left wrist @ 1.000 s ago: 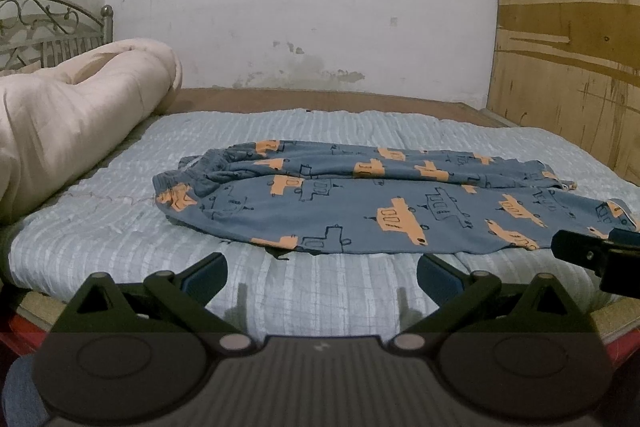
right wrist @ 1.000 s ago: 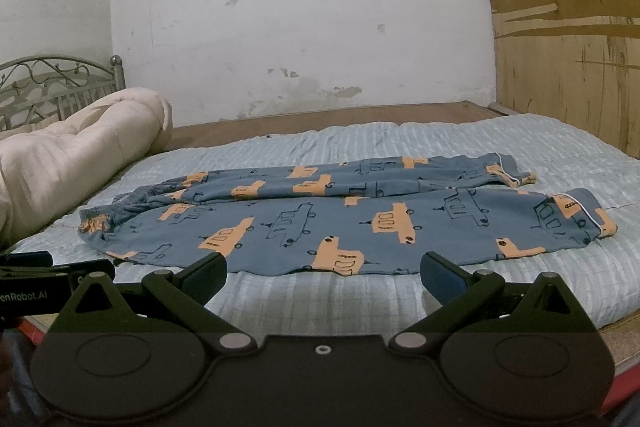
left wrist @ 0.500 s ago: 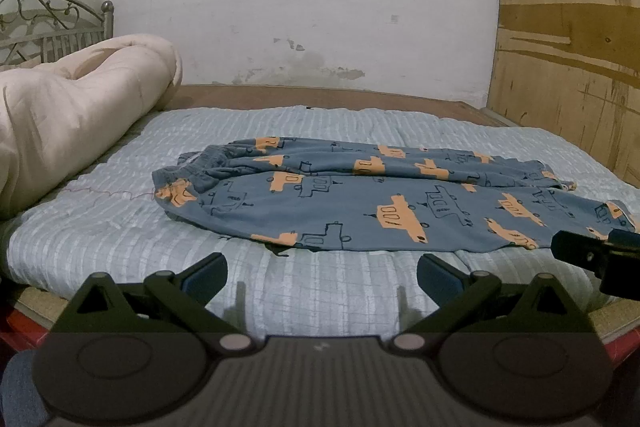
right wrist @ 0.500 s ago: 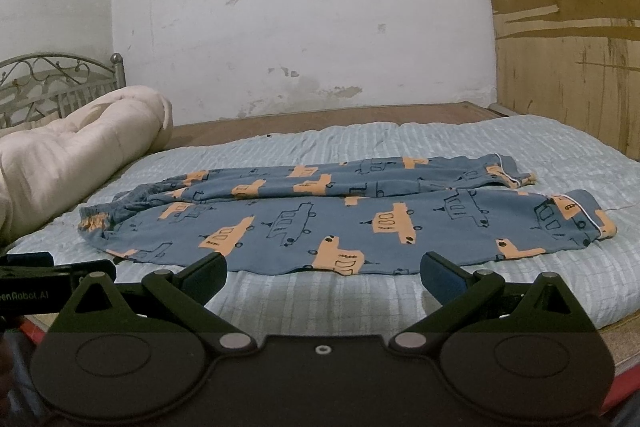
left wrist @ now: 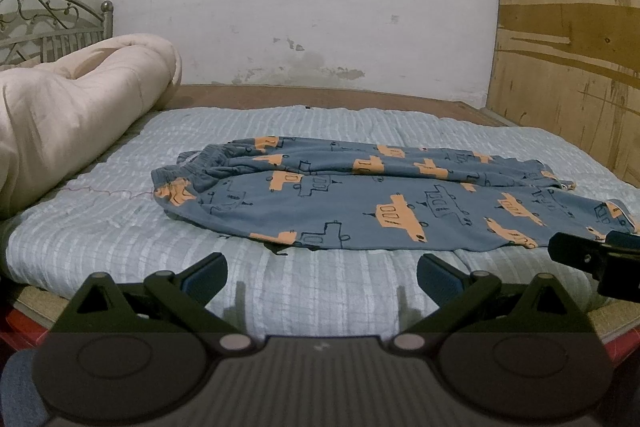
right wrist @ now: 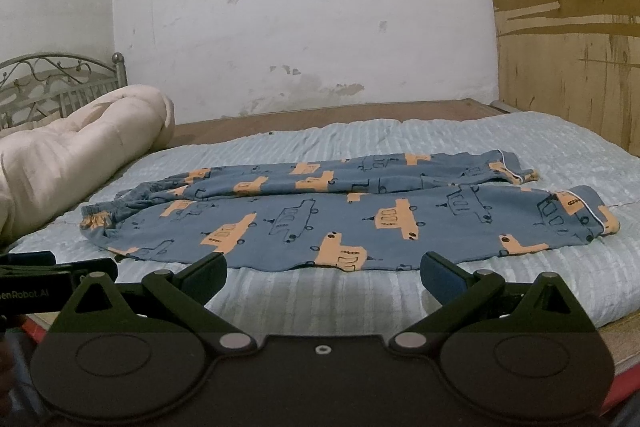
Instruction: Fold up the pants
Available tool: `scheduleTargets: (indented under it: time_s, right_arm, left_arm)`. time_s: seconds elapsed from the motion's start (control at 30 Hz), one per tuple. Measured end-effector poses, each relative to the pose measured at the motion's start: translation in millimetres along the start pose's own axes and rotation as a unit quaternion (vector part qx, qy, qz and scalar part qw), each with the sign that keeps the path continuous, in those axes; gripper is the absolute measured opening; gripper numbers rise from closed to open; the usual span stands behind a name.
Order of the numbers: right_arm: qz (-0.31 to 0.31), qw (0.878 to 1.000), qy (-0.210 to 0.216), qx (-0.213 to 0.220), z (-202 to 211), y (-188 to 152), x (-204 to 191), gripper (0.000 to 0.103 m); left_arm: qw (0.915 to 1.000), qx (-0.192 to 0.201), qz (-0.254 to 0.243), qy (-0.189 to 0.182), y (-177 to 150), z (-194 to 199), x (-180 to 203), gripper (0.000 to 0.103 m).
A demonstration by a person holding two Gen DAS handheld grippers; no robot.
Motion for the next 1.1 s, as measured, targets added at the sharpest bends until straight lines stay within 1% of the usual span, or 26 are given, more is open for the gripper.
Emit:
scheduleTargets:
  time_s: [0.37, 0.77, 0.87, 0.97, 1.1]
  right_arm:
    - [0.002, 1.000, 0.000, -0.006, -2, -1, 0, 0.102]
    - [0.012, 1.000, 0.006, -0.013, -5, -3, -4, 0.102]
    - [0.010, 1.000, 0.005, -0.013, -5, -3, -3, 0.102]
    - [0.007, 1.000, 0.001, -0.018, -7, -3, -2, 0.102]
    - [-0.004, 0.999, -0.005, -0.037, -15, 3, 2, 0.102]
  left_arm:
    - [1.0000, -0.006, -0.001, -0.005, -3, -3, 2, 0.102]
    - [0.9996, -0.026, 0.002, -0.006, -4, -10, 3, 0.102]
    - [0.9990, -0.042, 0.012, -0.011, -4, -14, 1, 0.102]
    - [0.9966, -0.073, 0.030, -0.020, -2, -19, -3, 0.102]
    - [0.9875, -0.132, 0.063, -0.059, 5, -27, -9, 0.102]
Point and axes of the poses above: each gripper's, at about its wrist camera, not at the fingertips, and z roughly against the way its jaws point, x to its right, y to its top, the point moved 2 cm from there along -z, roughly the way its jaws point, and after that the axes turned 11 degrees about -z, right-handed, at the moved point
